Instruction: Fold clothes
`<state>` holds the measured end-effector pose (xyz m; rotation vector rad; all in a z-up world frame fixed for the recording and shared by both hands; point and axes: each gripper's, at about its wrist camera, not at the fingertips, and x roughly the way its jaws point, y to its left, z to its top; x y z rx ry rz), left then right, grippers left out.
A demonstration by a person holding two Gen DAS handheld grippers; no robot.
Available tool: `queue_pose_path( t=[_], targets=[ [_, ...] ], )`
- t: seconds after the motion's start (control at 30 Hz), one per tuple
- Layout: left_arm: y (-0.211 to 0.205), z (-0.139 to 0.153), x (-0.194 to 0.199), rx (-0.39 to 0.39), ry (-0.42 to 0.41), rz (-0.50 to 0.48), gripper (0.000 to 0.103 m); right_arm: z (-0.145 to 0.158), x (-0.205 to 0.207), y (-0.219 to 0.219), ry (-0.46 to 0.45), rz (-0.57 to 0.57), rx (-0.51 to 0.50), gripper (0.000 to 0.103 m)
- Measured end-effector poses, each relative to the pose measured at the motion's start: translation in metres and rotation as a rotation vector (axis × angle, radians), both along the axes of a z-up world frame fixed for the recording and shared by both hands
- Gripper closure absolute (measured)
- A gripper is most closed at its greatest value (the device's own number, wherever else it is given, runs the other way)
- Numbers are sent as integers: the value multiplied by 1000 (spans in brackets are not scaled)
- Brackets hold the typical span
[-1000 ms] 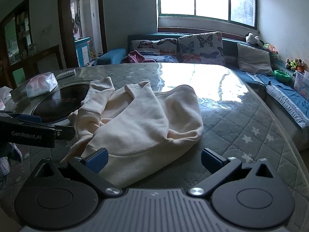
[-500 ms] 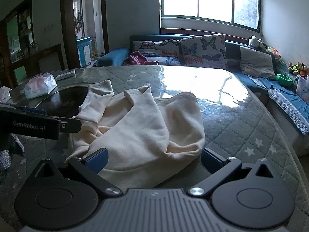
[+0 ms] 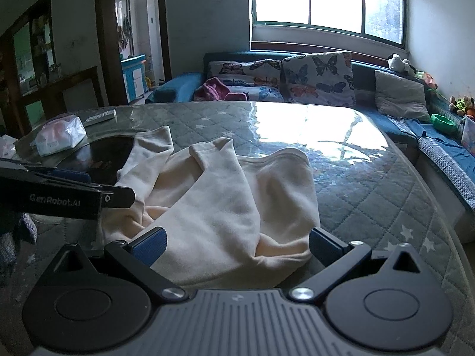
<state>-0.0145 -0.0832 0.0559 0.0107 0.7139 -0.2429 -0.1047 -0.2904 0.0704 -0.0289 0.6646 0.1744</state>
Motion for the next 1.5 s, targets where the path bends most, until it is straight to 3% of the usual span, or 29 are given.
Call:
queue_pose_path(
  t=[0.47, 0.53, 0.6, 0.73, 0.8, 0.9, 1.17, 1.23, 1.3, 1.33, 1.5],
  targets=[
    [-13, -9, 56, 19, 47, -21, 24, -3, 53, -6, 33, 28, 10, 6],
    [-11, -15, 63, 22, 66, -14, 32, -5, 62, -5, 39, 39, 10, 9],
    [-9, -20, 68, 15, 87, -12, 46, -6, 72, -5, 47, 47, 15, 11],
    [-4, -26, 73, 3, 106, -14, 69, -9, 95, -4, 66, 73, 46, 21],
    [-1, -27, 74, -6, 104, -20, 85, -10, 108, -2, 74, 91, 57, 29],
    [3, -25, 73, -20, 101, -24, 94, -13, 125, 2, 87, 116, 74, 37],
    [11, -18, 65, -40, 76, -27, 96, -29, 161, 10, 141, 137, 101, 56],
    [14, -16, 63, -45, 72, -18, 97, -31, 161, 9, 136, 142, 100, 68],
    [18, -12, 59, -53, 64, -7, 97, -29, 159, 7, 138, 149, 112, 89],
    [20, -11, 57, -56, 60, -2, 97, -28, 157, 5, 134, 149, 114, 92],
    [34, -3, 41, -69, 43, 37, 98, -16, 137, -4, 75, 128, 120, 96]
  ],
)
